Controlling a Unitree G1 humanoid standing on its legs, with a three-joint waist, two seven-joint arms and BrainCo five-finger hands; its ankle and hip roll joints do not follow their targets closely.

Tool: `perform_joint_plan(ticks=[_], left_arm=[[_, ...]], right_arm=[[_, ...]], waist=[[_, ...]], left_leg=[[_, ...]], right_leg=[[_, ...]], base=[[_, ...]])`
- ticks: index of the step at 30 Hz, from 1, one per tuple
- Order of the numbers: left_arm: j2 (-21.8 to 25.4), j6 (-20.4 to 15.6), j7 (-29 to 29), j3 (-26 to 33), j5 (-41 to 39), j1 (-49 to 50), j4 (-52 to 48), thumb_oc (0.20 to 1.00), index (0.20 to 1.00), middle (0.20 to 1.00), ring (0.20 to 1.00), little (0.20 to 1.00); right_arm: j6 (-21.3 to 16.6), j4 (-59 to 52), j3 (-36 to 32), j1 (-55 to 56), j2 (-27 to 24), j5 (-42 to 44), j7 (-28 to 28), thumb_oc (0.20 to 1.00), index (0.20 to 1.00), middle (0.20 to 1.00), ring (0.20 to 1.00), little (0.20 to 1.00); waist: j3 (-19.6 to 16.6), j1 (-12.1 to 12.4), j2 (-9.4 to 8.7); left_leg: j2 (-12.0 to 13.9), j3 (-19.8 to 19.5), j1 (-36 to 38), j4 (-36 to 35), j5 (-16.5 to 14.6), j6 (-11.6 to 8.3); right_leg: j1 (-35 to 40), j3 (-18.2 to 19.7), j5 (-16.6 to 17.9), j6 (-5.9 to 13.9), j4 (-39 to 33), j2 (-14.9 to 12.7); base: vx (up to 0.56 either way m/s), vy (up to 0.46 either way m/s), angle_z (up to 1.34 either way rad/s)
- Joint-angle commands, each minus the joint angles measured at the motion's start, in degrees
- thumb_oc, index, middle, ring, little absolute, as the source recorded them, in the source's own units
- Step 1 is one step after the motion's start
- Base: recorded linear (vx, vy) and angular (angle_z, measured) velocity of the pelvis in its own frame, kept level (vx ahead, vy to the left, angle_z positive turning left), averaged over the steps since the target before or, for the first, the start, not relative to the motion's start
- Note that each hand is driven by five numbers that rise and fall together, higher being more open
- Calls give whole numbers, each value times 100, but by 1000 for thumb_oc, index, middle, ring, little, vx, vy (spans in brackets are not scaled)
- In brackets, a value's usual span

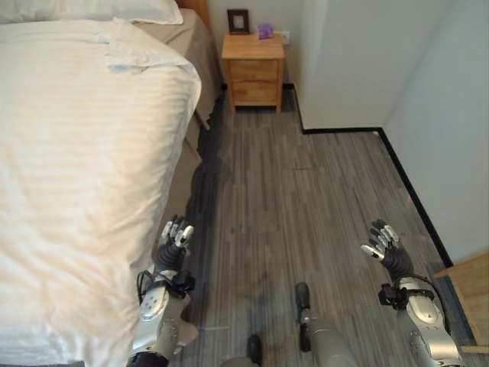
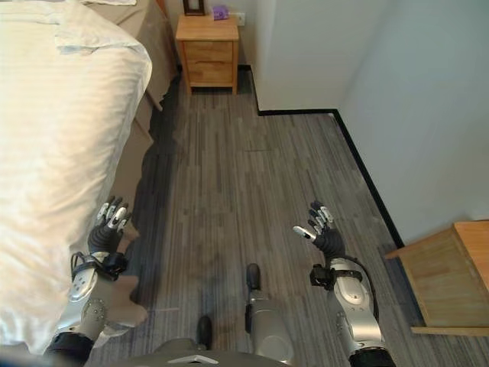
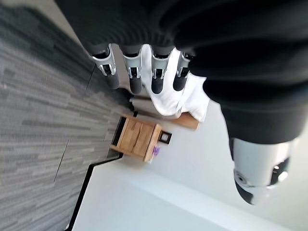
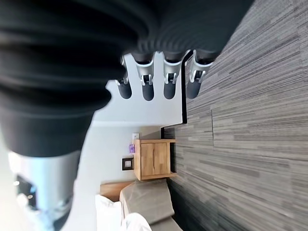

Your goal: Making the bed.

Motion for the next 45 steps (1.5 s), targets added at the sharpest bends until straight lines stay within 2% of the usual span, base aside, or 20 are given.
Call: perform_joint_plan(ticks=[1,4,8,10,12,14,16,19,21,23,24,26,28,31,32,33,35,38,42,45], left_arm=[[193,-364,31,289,107,-55,-142,1000,1000,1000,1000,1000],[112,-288,-10,121,-162,-155,-127,1000,1000,1000,1000,1000],[43,-331,68,32,-448,-379,-152,1000,1000,1000,1000,1000],[-49,-333,55,-6,-619,-431,-93,1000,1000,1000,1000,1000],[-74,-341,-30,17,-613,-312,-58,1000,1000,1000,1000,1000],[-74,-341,-30,17,-613,-312,-57,1000,1000,1000,1000,1000],[-160,-349,-145,64,-758,-145,30,1000,1000,1000,1000,1000],[-183,-329,-206,286,-796,37,25,1000,1000,1000,1000,1000],[-95,-341,-167,313,-618,105,-20,1000,1000,1000,1000,1000],[-30,-279,-114,316,-363,143,-28,1000,1000,1000,1000,1000],[-7,-314,-81,336,-474,81,-122,1000,1000,1000,1000,1000],[46,-305,-58,342,-409,38,-132,1000,1000,1000,1000,1000],[141,-297,-36,323,-212,-4,-111,1000,1000,1000,1000,1000],[216,-263,-225,226,-232,-9,-155,1000,1000,1000,1000,1000],[231,-276,-319,149,-85,-44,-54,1000,1000,1000,1000,1000],[231,-277,-320,149,-85,-44,-53,1000,1000,1000,1000,1000],[254,-329,-386,100,-58,-103,-101,1000,1000,1000,1000,1000],[125,-260,-447,-3,-84,-82,-159,1000,1000,1000,1000,1000],[3,-281,-475,-75,-348,-247,-185,1000,1000,1000,1000,1000],[-27,-230,-468,-196,-522,-384,-170,1000,1000,1000,1000,1000]], right_arm=[[-394,-32,33,-217,-256,-11,-68,1000,1000,1000,1000,1000],[-496,-152,-12,-252,-320,335,-93,1000,1000,1000,1000,1000],[-517,139,-35,-629,-465,301,-432,1000,1000,1000,1000,1000],[-515,107,31,-833,-462,380,-454,1000,1000,1000,1000,1000],[-545,94,121,-936,-544,102,-408,1000,1000,1000,1000,1000],[-546,95,121,-938,-544,101,-409,1000,1000,1000,1000,1000],[-574,167,248,-922,-498,-38,-327,1000,1000,1000,1000,1000],[-461,68,263,-779,-366,-129,-191,1000,1000,1000,1000,1000],[-429,21,361,-647,-239,-194,-43,1000,1000,1000,1000,1000],[-433,42,336,-457,-214,-355,13,1000,1000,1000,1000,1000],[-414,-1,319,-422,-126,-268,44,1000,1000,1000,1000,1000],[-411,-19,329,-426,-97,-289,70,1000,1000,1000,1000,1000],[-366,14,369,-415,-116,-397,59,1000,1000,1000,1000,1000],[-361,10,136,-214,-224,-275,185,1000,1000,1000,1000,1000],[-374,67,-112,15,-301,-299,216,1000,1000,1000,1000,1000],[-373,65,-113,16,-301,-299,216,1000,1000,1000,1000,1000],[-335,32,-243,213,-404,-368,277,1000,1000,1000,1000,1000],[-335,6,-367,327,-475,-222,366,1000,1000,1000,1000,1000],[-463,-53,-560,371,-651,-22,330,1000,1000,1000,1000,1000],[-518,-50,-751,387,-774,72,134,1000,1000,1000,1000,1000]], waist=[[-461,-320,138],[-363,-282,18],[43,267,-337],[88,534,-402],[2,867,-398],[-5,869,-417],[-200,1167,-265],[-530,1253,-268],[-725,1370,-436],[-799,1444,-632],[-627,1278,-558],[-538,1155,-483],[-429,964,-275],[-371,578,-188],[-353,212,-324],[-350,209,-324],[-434,-15,-442],[-563,-118,-496],[-479,-237,-544],[-226,-225,-757]], left_leg=[[329,-122,1672,755,189,-654],[485,252,436,3446,1388,-973],[519,965,-1101,4868,1006,-726],[411,1069,-1793,4377,782,-638],[310,1079,-2151,2557,936,-534],[291,1093,-2131,2492,980,-530],[182,1045,-2049,167,1680,-632],[289,1864,-1961,-16,1842,-485],[188,1849,-1977,210,1759,-304],[-28,1882,-1799,473,1404,-78],[-118,1766,-1256,481,1087,85],[-117,1701,-979,432,999,174],[-45,1400,-471,157,877,224],[-109,677,386,-153,585,88],[-203,124,971,-297,185,-77],[-203,121,974,-301,193,-77],[-142,-425,1311,-377,16,-170],[130,-779,1388,-4,-32,-356],[335,-568,502,1836,538,-572],[379,223,-562,3108,630,-402]], right_leg=[[210,-50,1244,-52,-816,313],[837,-118,888,-400,-810,339],[1785,-17,457,-625,-1115,349],[2196,121,333,-612,-1238,356],[2668,341,85,-509,-1420,395],[2655,345,92,-507,-1421,376],[3302,535,-182,-439,-1620,612],[3871,728,-457,-346,-1576,538],[3832,686,-243,-182,-1088,253],[3397,682,1076,363,606,2],[2760,591,1879,474,1885,-166],[2473,552,2081,410,2423,-277],[1660,514,1397,167,2996,-123],[930,410,697,-24,1650,-220],[803,1219,897,174,-697,35],[824,1214,923,175,-736,32],[709,2220,1209,508,-1276,328],[826,2168,1127,356,-723,335],[1185,2000,979,90,-748,335],[1602,1712,753,-257,-780,225]], base=[[508,-218,29],[456,-285,37],[554,-360,-6],[456,-41,-50],[656,23,-84],[311,32,-79],[887,100,-47],[832,119,-46],[646,174,-4],[596,247,-28],[461,232,-31],[430,213,36],[535,167,51],[964,-107,128],[693,-185,165],[867,-220,168],[557,-178,131],[497,-246,136],[313,-264,51],[204,-320,106]])
